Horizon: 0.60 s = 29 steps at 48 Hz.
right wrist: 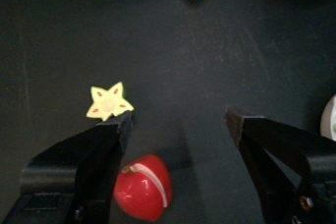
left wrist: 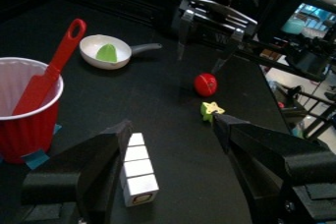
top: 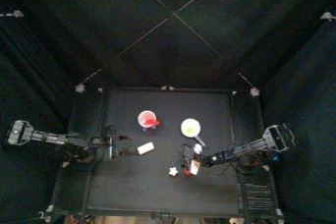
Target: Grab starfruit bottom
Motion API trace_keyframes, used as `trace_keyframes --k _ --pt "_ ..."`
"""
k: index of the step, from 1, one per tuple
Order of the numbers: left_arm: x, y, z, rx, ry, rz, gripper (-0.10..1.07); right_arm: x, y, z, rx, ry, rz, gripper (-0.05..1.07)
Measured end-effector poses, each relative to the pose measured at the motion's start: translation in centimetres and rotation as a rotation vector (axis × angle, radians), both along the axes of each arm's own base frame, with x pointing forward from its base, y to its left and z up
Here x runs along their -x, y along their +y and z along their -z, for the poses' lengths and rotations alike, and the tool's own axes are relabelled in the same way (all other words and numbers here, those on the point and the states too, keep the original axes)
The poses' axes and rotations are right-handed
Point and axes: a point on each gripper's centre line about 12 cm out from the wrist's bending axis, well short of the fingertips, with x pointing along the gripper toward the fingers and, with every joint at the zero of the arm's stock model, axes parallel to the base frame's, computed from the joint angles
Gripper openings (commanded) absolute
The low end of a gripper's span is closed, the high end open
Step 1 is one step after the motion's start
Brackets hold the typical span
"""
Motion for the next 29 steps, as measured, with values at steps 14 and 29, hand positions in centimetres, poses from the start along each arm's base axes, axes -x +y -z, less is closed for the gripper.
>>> trace_keyframes --k 14,29 --pt "0.0 0.0 0.0 0.000 0.000 0.000 0.99 -2.2 2.4 1.3 0.045 0.015 -0.086 1.04" --pt "0.0 0.0 0.0 0.000 -0.002 0.000 0.99 -2.9 3.3 1.9 0.023 0.021 -0.139 1.04"
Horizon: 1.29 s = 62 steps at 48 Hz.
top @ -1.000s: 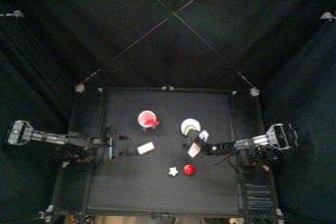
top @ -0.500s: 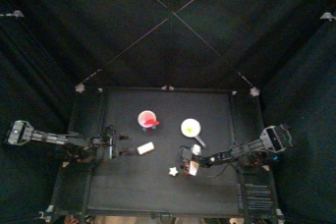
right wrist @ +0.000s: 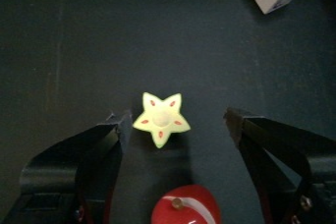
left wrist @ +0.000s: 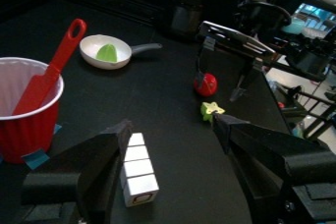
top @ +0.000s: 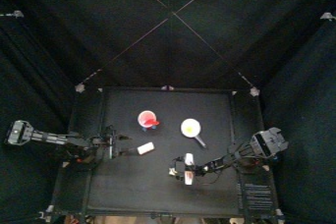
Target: Grab starfruit bottom
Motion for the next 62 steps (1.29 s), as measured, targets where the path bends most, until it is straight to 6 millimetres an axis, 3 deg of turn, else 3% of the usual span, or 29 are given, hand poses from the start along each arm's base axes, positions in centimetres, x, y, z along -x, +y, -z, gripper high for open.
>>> trace_keyframes --k 22,40,62 --pt "0.0 0.0 0.0 -0.002 0.002 0.000 0.99 -1.1 0.4 2.2 0.042 0.051 -0.083 1.04" --pt "0.0 0.0 0.0 -0.002 0.002 0.000 0.99 -1.9 -0.9 3.6 0.034 0.095 -0.031 1.04" --pt "0.0 0.0 0.0 0.000 0.002 0.000 0.99 -1.9 -1.0 3.8 0.034 0.099 -0.030 1.03"
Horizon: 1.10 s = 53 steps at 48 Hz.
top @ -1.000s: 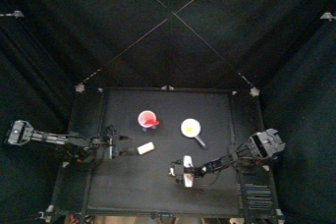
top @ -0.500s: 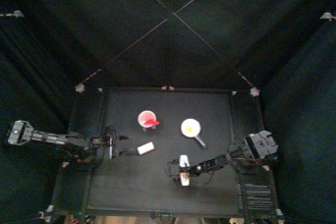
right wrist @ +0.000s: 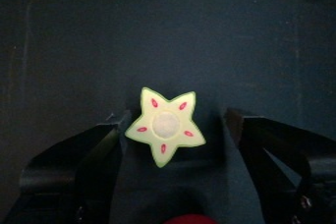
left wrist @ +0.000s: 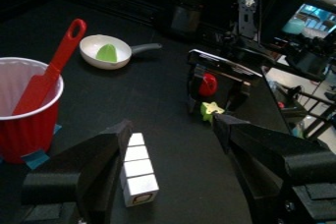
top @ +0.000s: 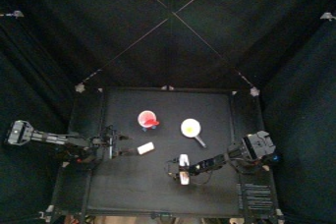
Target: Grab starfruit bottom
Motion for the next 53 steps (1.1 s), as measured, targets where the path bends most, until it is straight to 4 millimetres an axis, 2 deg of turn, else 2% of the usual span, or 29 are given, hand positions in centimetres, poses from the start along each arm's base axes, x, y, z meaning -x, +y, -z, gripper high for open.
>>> trace_keyframes --k 33,53 --pt "0.00 0.00 0.00 -0.002 0.000 0.000 0.99 -0.01 -0.06 0.00 0.000 0.000 0.002 1.01" --pt "0.01 0.00 -0.03 -0.001 -0.001 0.000 0.99 0.01 -0.09 0.01 0.005 0.001 0.006 0.73"
